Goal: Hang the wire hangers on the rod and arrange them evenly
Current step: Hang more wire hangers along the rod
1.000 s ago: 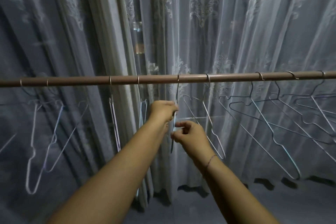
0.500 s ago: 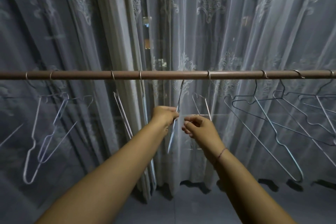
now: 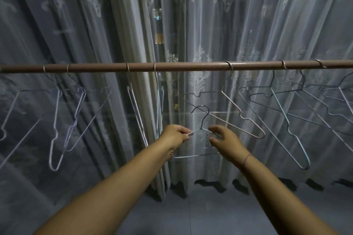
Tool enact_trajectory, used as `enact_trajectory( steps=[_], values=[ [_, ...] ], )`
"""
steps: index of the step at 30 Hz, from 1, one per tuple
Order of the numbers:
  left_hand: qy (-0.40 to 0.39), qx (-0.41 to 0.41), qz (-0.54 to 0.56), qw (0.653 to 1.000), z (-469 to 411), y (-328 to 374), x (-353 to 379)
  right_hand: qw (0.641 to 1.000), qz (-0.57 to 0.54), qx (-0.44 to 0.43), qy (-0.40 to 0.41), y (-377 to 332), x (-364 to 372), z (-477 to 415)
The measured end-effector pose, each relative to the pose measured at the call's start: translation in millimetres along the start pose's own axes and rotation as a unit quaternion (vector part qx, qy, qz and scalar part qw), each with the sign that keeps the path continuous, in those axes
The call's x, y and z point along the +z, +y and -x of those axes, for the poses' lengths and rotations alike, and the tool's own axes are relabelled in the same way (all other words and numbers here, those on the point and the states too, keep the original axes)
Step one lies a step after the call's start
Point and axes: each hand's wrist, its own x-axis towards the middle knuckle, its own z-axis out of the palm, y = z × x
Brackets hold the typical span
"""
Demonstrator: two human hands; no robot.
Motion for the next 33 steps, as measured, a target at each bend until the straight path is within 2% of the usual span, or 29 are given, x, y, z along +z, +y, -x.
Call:
enact_trajectory(
  steps=[4, 7, 10, 15, 18, 21, 29, 33],
  values=[
    [-0.002, 0.011, -0.011, 1.0, -1.1, -4.9, -1.5, 0.996, 0.088, 0.005, -0.036, 10.4, -7.6, 8.6],
    [0.014, 0.027, -0.011, 0.999, -2.8, -3.9, 0.7, 0.995, 0.088, 0.019, -0.033, 15.6, -16.9, 16.4],
    [0.036, 0.049, 0.002, 0.998, -4.2, -1.0, 5.3, 0.998, -0.007, 0.033, -0.047, 10.7, -24.9, 25.5],
    [0.127, 0.116, 0.018, 0.985, 2.3, 8.2, 15.0, 0.982, -0.171, 0.068, -0.036, -4.9, -29.5, 36.8],
    [0.042, 0.095, 0.081, 0.991, 10.5, 16.6, 27.7, 0.968, -0.239, 0.077, -0.02, -18.1, -27.0, 42.1],
    [-0.03, 0.08, 0.135, 0.987, 14.1, 27.8, 36.1, 0.964, -0.261, 0.059, -0.006, -32.6, -25.3, 46.4],
    [-0.073, 0.127, 0.213, 0.966, 13.4, 60.2, 22.0, 0.948, -0.318, 0.023, 0.008, -59.7, -29.6, 47.7],
    [-0.073, 0.123, 0.246, 0.959, 12.1, 74.8, 12.2, 0.944, -0.329, 0.003, 0.022, -71.5, -28.7, 38.8]
  ],
)
